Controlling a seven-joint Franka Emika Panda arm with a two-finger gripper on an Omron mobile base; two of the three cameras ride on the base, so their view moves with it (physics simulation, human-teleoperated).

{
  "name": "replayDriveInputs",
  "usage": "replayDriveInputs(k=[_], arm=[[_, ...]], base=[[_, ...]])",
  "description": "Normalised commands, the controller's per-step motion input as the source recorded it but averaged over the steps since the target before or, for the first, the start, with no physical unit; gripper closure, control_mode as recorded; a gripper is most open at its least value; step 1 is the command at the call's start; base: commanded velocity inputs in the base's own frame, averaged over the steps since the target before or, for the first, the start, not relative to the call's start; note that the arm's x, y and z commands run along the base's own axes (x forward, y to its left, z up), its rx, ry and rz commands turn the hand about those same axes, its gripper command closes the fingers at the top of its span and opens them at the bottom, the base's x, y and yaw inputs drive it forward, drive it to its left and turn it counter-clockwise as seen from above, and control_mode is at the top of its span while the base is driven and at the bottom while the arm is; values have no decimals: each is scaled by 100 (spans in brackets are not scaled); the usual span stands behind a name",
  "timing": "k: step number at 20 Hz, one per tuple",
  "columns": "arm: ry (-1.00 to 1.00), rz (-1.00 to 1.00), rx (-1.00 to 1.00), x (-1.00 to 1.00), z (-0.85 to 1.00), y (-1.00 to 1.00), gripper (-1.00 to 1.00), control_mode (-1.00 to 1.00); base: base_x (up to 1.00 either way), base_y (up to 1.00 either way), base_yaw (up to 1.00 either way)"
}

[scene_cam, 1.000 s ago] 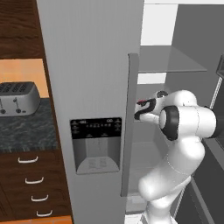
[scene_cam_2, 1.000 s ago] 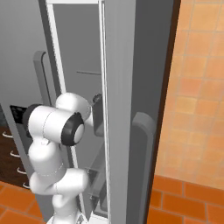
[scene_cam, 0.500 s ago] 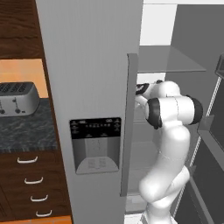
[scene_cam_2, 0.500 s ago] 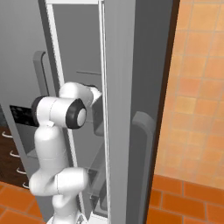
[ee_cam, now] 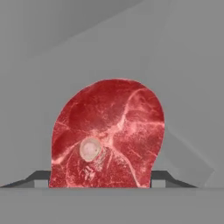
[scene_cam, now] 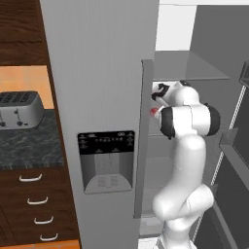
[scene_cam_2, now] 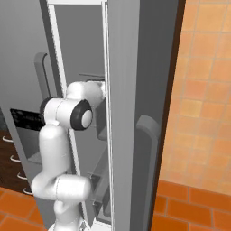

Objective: Place one potato and one steak in each tupperware on the nearby counter, to pack two identical lunches.

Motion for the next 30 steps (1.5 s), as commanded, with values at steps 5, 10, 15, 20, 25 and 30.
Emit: replayDriveInputs(k=[5, 10, 15, 20, 25, 30], arm=[[-3, 2, -23, -100, -11, 38, 100, -100], [-12, 0, -1, -100, 5, 20, 100, -100], [-1, -6, 5, -100, 50, 0, 100, -100], [0, -20, 1, -100, 75, 0, 100, -100], [0, -15, 0, -96, 86, 4, 100, -100], [0, -22, 11, -89, 80, 28, 100, -100]], base=[[0, 0, 0], [0, 0, 0], [0, 0, 0], [0, 0, 0], [0, 0, 0], [0, 0, 0]])
